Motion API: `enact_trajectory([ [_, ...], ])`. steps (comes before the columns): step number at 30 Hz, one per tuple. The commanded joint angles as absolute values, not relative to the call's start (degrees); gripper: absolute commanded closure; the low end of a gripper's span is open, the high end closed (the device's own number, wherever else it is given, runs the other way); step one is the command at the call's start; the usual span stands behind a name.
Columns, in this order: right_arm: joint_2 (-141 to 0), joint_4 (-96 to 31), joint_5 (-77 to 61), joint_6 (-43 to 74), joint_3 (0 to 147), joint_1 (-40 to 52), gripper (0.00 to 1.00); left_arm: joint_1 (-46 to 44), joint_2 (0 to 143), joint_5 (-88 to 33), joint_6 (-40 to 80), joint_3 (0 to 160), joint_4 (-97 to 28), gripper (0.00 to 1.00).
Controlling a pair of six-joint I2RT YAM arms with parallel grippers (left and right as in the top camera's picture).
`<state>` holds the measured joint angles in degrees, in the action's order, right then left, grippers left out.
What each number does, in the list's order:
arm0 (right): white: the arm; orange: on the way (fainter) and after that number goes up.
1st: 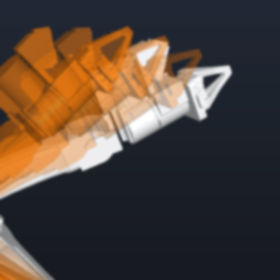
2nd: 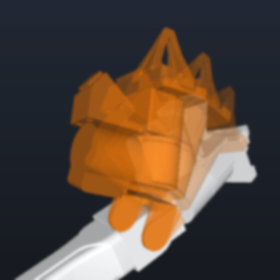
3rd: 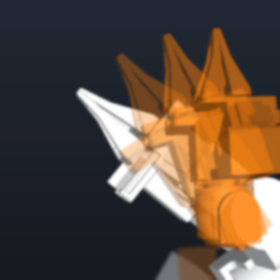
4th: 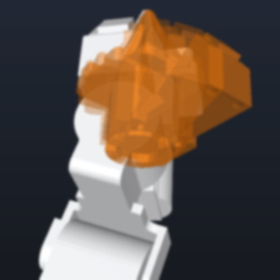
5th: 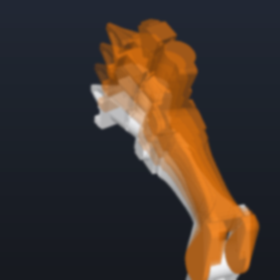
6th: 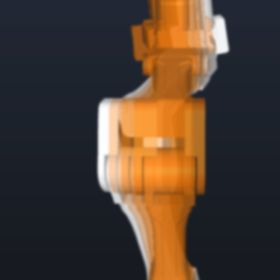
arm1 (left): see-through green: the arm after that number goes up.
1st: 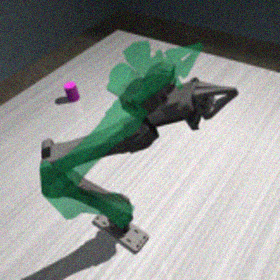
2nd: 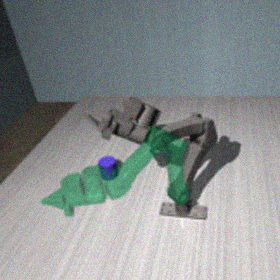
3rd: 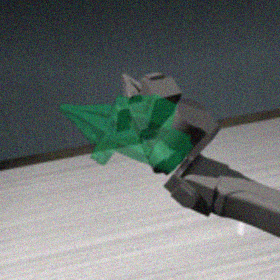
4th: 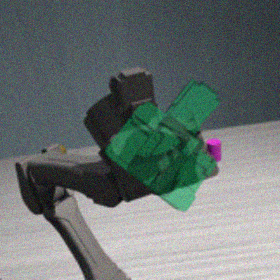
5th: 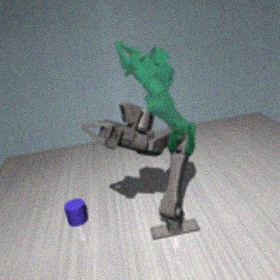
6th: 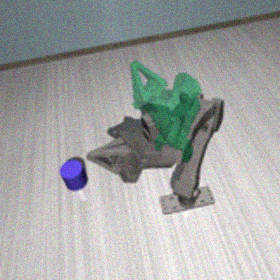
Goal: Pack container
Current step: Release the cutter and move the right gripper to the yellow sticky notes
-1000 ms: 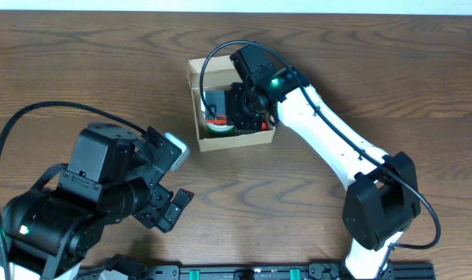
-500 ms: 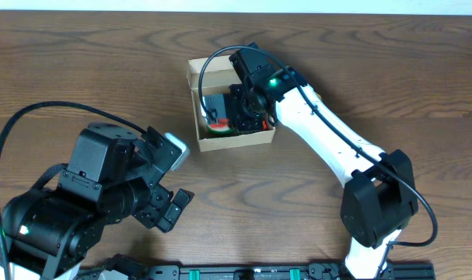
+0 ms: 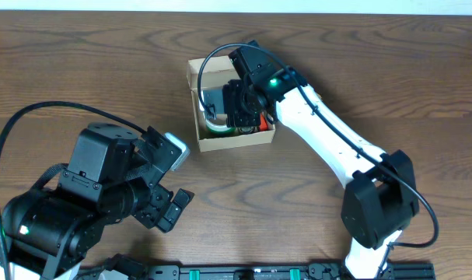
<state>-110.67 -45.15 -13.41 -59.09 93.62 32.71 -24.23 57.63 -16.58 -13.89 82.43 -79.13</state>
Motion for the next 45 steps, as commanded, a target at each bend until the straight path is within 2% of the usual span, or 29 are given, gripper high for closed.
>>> enact_trajectory([
  [1,-105.5,-43.4,-6.6,-46.3,93.8,31.5,0.46,-24.4,57.6,-17.4,-13.7,83.4,-79.3,0.05],
  [3,-104.3,-42.0,-2.4,-37.5,93.8,30.5,0.29,-24.4,57.6,-17.4,-13.7,83.4,-79.3,0.05],
  [4,-103.7,-41.5,-0.8,-33.5,93.8,29.6,0.18,-24.4,57.6,-17.4,-13.7,83.4,-79.3,0.05],
  [6,-102.8,-41.6,-0.2,-29.1,93.8,27.7,0.01,-24.4,57.6,-17.4,-13.7,83.4,-79.3,0.05],
  [10,-102.6,-42.5,0.1,-24.5,93.7,23.5,0.01,-24.4,57.6,-17.4,-13.7,83.4,-79.3,0.05],
  [14,-102.7,-42.8,0.0,-9.6,93.6,17.2,0.01,-24.4,57.6,-17.4,-13.7,83.4,-79.3,0.05],
  [19,-103.9,-43.6,0.0,-5.3,93.6,11.1,0.01,-24.4,57.6,-17.4,-13.7,83.4,-79.3,0.05],
  [24,-106.5,-47.4,-0.3,7.9,93.6,7.3,0.01,-24.4,57.6,-17.4,-13.7,83.4,-79.3,0.05],
  [26,-108.1,-48.1,-0.2,9.0,93.6,7.0,0.01,-24.4,57.6,-17.4,-13.7,83.4,-79.3,0.05],
  [30,-111.8,-48.7,-0.6,6.4,93.6,7.4,0.01,-24.4,57.6,-17.4,-13.7,83.4,-79.3,0.05],
  [38,-117.5,-48.6,-11.1,-17.0,93.6,7.0,0.01,-24.4,57.6,-17.4,-13.7,83.4,-79.3,0.05],
  [45,-120.2,-48.9,-10.6,-28.6,93.6,6.8,0.02,-24.4,57.6,-17.4,-13.7,83.4,-79.3,0.05],
])
